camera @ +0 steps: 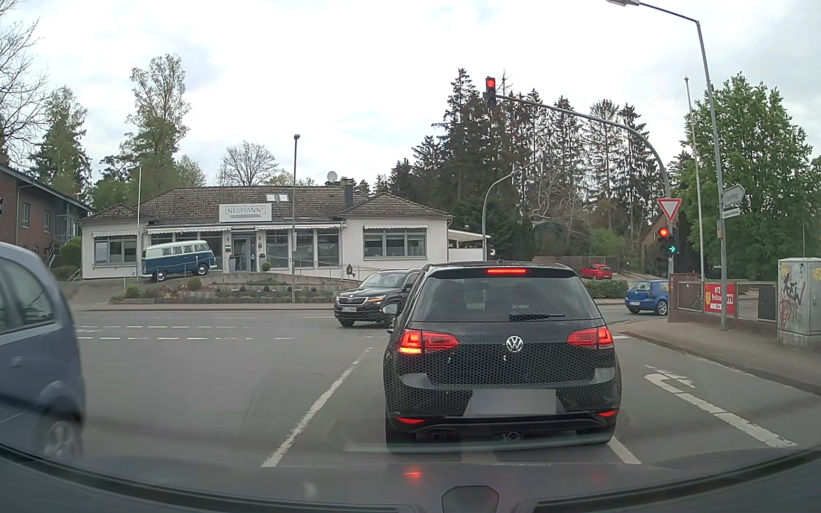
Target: Follow the waypoints while adhering to traffic rules and regulations
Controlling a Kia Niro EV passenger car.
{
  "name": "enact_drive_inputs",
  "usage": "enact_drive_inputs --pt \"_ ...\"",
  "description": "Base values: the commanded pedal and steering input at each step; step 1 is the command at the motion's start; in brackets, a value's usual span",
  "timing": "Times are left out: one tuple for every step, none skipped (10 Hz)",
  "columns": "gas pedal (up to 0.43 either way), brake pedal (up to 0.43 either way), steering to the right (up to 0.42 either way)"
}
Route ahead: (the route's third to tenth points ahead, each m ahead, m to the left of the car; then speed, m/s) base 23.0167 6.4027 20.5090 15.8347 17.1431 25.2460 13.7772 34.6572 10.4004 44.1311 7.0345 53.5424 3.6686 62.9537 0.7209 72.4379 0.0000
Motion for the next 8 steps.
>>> enact_drive_inputs --pt "0.0 0.244 -0.01" --pt "0.0 0.244 -0.01" --pt "0.0 0.244 -0.01" --pt "0.0 0.244 -0.01" --pt "0.0 0.244 -0.01" --pt "0.0 0.244 -0.01" --pt "0.0 0.244 -0.01" --pt "0.0 0.244 -0.01"
